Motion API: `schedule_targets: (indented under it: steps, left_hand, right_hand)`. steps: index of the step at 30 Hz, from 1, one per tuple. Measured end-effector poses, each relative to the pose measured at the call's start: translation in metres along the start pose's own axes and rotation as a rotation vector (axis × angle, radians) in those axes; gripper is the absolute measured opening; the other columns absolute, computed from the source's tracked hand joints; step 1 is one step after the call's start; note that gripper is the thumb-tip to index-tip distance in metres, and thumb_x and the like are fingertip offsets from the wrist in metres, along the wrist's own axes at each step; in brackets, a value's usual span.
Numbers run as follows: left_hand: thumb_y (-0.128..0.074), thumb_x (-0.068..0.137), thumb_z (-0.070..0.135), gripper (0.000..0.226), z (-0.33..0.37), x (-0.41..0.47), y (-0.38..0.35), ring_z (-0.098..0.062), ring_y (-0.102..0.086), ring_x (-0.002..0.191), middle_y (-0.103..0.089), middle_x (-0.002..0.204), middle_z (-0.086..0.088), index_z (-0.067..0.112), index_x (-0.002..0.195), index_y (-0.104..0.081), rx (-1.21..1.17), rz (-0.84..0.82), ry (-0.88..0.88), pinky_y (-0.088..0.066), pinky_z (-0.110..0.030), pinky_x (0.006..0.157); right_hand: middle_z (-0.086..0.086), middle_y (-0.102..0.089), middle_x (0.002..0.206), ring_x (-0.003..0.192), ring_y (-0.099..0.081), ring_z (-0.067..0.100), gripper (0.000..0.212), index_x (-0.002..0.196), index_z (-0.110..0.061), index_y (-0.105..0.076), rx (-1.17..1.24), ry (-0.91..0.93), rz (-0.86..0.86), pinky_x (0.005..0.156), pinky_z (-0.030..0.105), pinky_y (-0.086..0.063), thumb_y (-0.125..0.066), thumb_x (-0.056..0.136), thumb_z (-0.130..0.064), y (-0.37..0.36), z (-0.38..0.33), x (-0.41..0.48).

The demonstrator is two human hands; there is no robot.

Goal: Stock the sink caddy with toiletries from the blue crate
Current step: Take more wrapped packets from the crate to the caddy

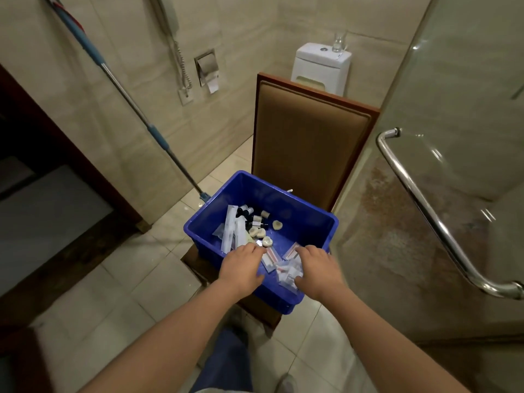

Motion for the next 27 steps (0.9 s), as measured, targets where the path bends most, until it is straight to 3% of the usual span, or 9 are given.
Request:
schedule_targets:
  steps: [8,13,27]
  left_hand:
    - [-0.063,0.088,0.037,0.062,-0.030,0.089,-0.020,-0.022,-0.045,0.126,-0.045,0.139,-0.001,0.024,0.142,-0.038,0.018,-0.205,-0.124,-0.042,-0.037,0.099]
    - [-0.061,0.089,0.037,0.061,-0.057,0.149,-0.035,-0.023,-0.045,0.126,-0.045,0.138,-0.002,0.022,0.143,-0.037,0.053,-0.322,-0.210,-0.042,-0.037,0.097]
    - [-0.062,0.089,0.034,0.060,-0.091,0.236,-0.138,-0.022,-0.048,0.123,-0.045,0.141,-0.001,0.025,0.143,-0.038,-0.035,-0.594,-0.283,-0.045,-0.034,0.090]
  right_hand:
    - [0.001,-0.047,0.139,0.126,-0.045,0.021,0.061,0.141,-0.022,-0.039,0.091,-0.184,-0.107,0.107,0.032,-0.036,-0.062,0.085,-0.031,-0.019,0.012,0.066]
    - [0.001,-0.041,0.144,0.130,-0.042,0.022,0.067,0.147,-0.020,-0.032,0.192,-0.321,-0.206,0.104,0.031,-0.037,-0.061,0.087,-0.028,-0.041,0.015,0.107]
    - [0.007,-0.031,0.148,0.128,-0.042,0.029,0.066,0.146,-0.023,-0.033,0.445,-0.642,-0.381,0.096,0.042,-0.049,-0.065,0.089,-0.030,-0.150,0.030,0.185]
Point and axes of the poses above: each hand's wrist, its own x-axis towards the middle knuckle, its own y-axis out of the back of the hand, z = x × y, the point moved 1 cm from there along x, towards the middle knuckle
